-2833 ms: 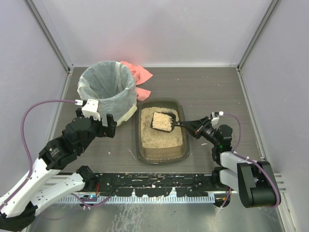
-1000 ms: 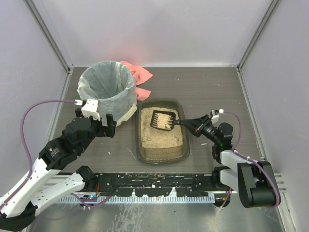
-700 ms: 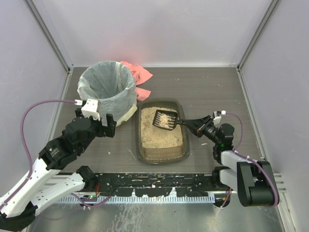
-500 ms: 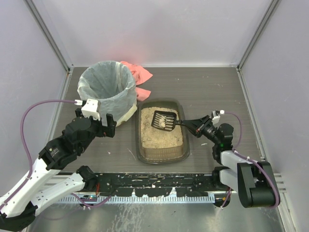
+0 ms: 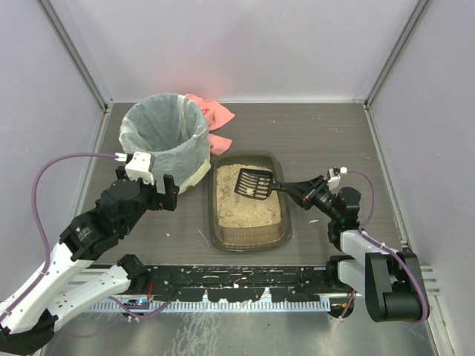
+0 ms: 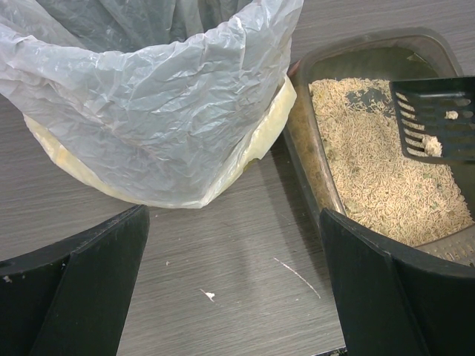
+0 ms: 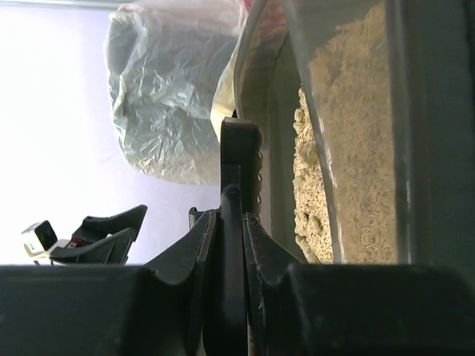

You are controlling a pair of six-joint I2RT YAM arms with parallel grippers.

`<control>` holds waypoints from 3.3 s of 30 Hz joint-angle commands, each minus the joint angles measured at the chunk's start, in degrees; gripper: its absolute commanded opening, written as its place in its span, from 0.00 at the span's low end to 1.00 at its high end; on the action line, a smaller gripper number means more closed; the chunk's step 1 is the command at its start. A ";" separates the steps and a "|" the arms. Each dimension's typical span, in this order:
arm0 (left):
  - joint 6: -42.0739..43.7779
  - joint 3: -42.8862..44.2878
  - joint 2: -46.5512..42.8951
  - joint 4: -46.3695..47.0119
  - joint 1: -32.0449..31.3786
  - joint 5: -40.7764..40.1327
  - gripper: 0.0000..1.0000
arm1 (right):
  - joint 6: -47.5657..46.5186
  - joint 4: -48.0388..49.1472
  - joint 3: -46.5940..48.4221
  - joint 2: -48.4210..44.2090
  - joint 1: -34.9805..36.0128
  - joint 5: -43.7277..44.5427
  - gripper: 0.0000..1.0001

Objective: Clean the litter box

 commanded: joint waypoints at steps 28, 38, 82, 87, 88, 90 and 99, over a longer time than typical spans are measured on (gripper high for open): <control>-6.60 1.07 -5.73 -7.65 0.26 -8.75 1.00 | -7.27 -23.94 23.50 -5.76 6.38 8.65 0.01; -10.79 0.30 -7.86 -13.32 0.29 -13.64 1.00 | -12.02 -30.21 50.77 9.67 18.62 19.93 0.01; -11.29 -0.15 -9.32 -14.10 0.32 -15.13 0.98 | -89.84 -35.45 87.90 29.52 47.72 34.24 0.01; -9.03 -0.86 -7.77 -11.22 0.31 -11.60 0.98 | -82.49 -30.01 82.20 21.96 47.24 37.62 0.01; -8.63 -0.82 -7.26 -10.87 0.27 -10.92 0.98 | -80.89 -30.56 82.23 20.98 46.78 38.70 0.01; -8.30 -0.78 -6.34 -10.80 0.32 -10.26 0.98 | -76.61 -32.85 82.53 18.95 44.98 40.35 0.01; -6.77 -0.91 -4.05 -9.32 0.30 -7.83 0.98 | -53.14 -46.69 69.78 5.42 30.19 38.71 0.01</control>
